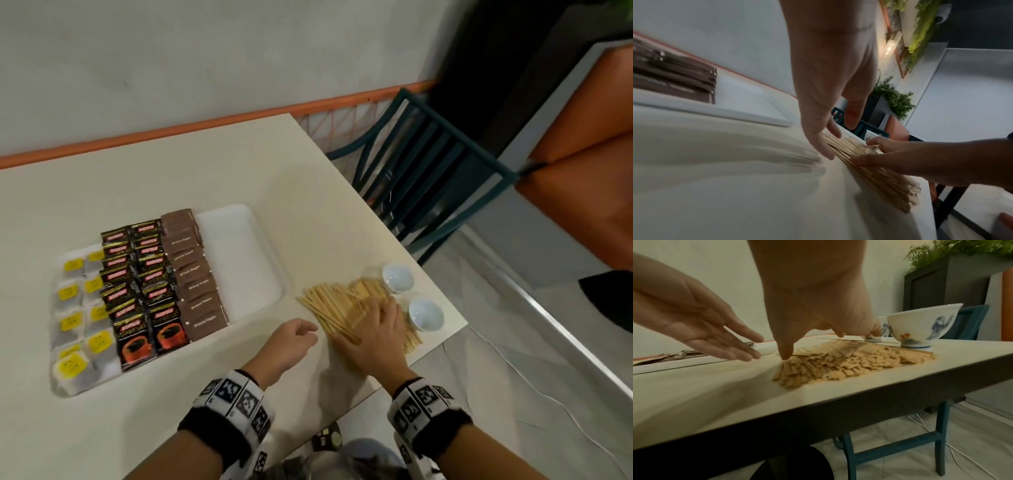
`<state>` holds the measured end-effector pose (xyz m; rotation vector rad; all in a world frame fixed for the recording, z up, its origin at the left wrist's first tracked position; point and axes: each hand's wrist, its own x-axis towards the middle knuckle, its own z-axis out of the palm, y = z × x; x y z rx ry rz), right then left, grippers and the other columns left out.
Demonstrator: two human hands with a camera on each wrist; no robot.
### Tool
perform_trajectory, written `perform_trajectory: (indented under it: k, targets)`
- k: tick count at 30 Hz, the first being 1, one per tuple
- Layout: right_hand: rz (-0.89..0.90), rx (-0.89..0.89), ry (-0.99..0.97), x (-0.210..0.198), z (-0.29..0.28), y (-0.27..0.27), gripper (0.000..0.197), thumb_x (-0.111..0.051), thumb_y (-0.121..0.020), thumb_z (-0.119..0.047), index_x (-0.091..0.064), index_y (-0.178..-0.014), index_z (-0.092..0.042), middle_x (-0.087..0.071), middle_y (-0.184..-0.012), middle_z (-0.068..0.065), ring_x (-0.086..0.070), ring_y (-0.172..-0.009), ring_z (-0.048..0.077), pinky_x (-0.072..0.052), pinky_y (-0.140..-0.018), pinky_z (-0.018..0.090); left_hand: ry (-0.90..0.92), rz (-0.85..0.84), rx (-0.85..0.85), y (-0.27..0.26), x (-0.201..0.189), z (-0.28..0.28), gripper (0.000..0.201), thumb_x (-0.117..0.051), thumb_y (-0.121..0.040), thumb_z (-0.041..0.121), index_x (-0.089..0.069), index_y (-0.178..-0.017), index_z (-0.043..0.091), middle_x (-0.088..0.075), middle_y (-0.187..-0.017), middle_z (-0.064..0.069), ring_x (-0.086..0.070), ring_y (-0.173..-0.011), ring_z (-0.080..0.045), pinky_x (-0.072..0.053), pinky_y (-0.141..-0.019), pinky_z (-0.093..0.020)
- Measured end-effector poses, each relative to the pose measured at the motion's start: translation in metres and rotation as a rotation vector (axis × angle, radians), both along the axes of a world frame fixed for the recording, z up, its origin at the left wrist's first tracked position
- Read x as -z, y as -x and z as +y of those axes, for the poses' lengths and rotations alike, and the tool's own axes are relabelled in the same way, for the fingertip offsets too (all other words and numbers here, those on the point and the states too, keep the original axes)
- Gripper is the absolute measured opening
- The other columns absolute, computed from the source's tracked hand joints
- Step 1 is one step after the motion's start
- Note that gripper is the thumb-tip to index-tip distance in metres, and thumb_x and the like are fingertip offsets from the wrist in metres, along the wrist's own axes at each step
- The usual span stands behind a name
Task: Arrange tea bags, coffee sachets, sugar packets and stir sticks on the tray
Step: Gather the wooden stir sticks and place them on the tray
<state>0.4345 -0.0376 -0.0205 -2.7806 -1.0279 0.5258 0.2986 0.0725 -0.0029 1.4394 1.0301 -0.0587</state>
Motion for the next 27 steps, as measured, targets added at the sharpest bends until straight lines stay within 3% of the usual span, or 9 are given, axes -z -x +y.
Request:
perform_trajectory:
  k: [3, 5, 9, 11, 13, 16, 19, 23, 27]
  targets:
    - [0.032, 0.034, -0.002, 0.004, 0.0, -0.011, 0.115, -0.047, -0.066, -0.081, 0.0, -0.147, -0.014, 0.002, -0.154, 0.024, 0.001, -0.143, 0.04, -0.004, -0.115, 0.052, 0.087, 0.002, -0.145, -0.023, 0.003, -0.01, 0.027, -0.054, -0.088, 0.015, -0.053, -0.115, 0.014, -0.056, -0.112, -0.007, -0.057, -0.104, -0.022, -0.049, -0.094, -0.034]
    - [0.044, 0.028, 0.014, 0.008, -0.002, -0.018, 0.114, -0.046, -0.067, -0.082, 0.0, -0.147, -0.015, -0.002, -0.153, 0.023, -0.002, -0.142, 0.04, -0.005, -0.115, 0.053, 0.108, -0.013, -0.253, -0.036, 0.003, -0.016, 0.026, -0.057, -0.086, 0.013, -0.052, -0.111, 0.014, -0.056, -0.112, -0.009, -0.057, -0.104, -0.022, -0.05, -0.089, -0.031]
    - [0.023, -0.098, 0.018, 0.015, -0.002, -0.021, 0.101, -0.031, -0.074, -0.078, -0.007, -0.146, -0.012, -0.021, -0.144, 0.023, -0.02, -0.135, 0.039, -0.02, -0.112, 0.049, 0.17, -0.03, -0.431, -0.054, 0.009, -0.021, 0.038, -0.064, -0.083, 0.016, -0.052, -0.118, 0.006, -0.063, -0.108, -0.013, -0.061, -0.097, -0.02, -0.05, -0.081, -0.029]
    - [-0.055, -0.162, -0.016, 0.018, 0.0, -0.018, 0.089, -0.026, -0.076, -0.07, -0.027, -0.14, -0.007, -0.046, -0.124, 0.021, -0.046, -0.115, 0.039, -0.041, -0.096, 0.048, 0.183, -0.033, -0.47, -0.062, 0.012, -0.021, 0.038, -0.067, -0.083, 0.018, -0.056, -0.116, 0.003, -0.066, -0.099, -0.011, -0.062, -0.09, -0.018, -0.051, -0.076, -0.027]
    - [-0.08, -0.183, -0.024, 0.017, 0.001, -0.017, 0.076, -0.03, -0.077, -0.064, -0.046, -0.125, -0.007, -0.06, -0.095, 0.012, -0.06, -0.084, 0.029, -0.052, -0.069, 0.039, 0.165, -0.029, -0.478, -0.07, 0.015, -0.022, 0.022, -0.068, -0.082, 0.02, -0.065, -0.099, 0.006, -0.067, -0.089, -0.01, -0.062, -0.086, -0.019, -0.052, -0.082, -0.033]
    - [-0.112, -0.236, -0.081, 0.017, 0.003, -0.02, 0.072, -0.031, -0.078, -0.061, -0.058, -0.118, -0.007, -0.06, -0.082, 0.006, -0.059, -0.07, 0.023, -0.051, -0.059, 0.032, 0.171, -0.03, -0.479, -0.079, 0.016, -0.023, 0.015, -0.07, -0.079, 0.024, -0.07, -0.081, 0.008, -0.07, -0.084, -0.011, -0.062, -0.078, -0.021, -0.051, -0.089, -0.039]
    - [-0.131, -0.286, -0.118, 0.018, 0.005, -0.02, 0.068, -0.026, -0.085, -0.058, -0.054, -0.117, -0.005, -0.058, -0.077, 0.004, -0.056, -0.065, 0.02, -0.052, -0.056, 0.03, 0.13, -0.017, -0.469, -0.088, 0.015, -0.024, 0.033, -0.075, -0.073, 0.033, -0.071, -0.09, 0.005, -0.072, -0.084, -0.009, -0.065, -0.082, -0.022, -0.054, -0.086, -0.039]
    - [-0.095, -0.318, -0.117, 0.018, 0.009, -0.019, 0.063, -0.037, -0.077, -0.049, -0.057, -0.114, -0.002, -0.057, -0.076, 0.003, -0.055, -0.063, 0.018, -0.05, -0.053, 0.027, 0.054, 0.014, -0.462, -0.099, 0.01, -0.027, 0.04, -0.078, -0.069, 0.037, -0.066, -0.099, 0.012, -0.069, -0.092, -0.004, -0.063, -0.091, -0.02, -0.052, -0.083, -0.032]
    - [-0.047, -0.344, -0.171, 0.02, 0.013, -0.016, 0.055, -0.057, -0.073, -0.042, -0.051, -0.111, -0.001, -0.057, -0.076, 0.002, -0.055, -0.061, 0.015, -0.05, -0.051, 0.024, 0.029, 0.065, -0.52, -0.107, 0.008, -0.026, 0.049, -0.078, -0.068, 0.04, -0.066, -0.099, 0.005, -0.07, -0.096, -0.007, -0.062, -0.092, -0.022, -0.052, -0.086, -0.032]
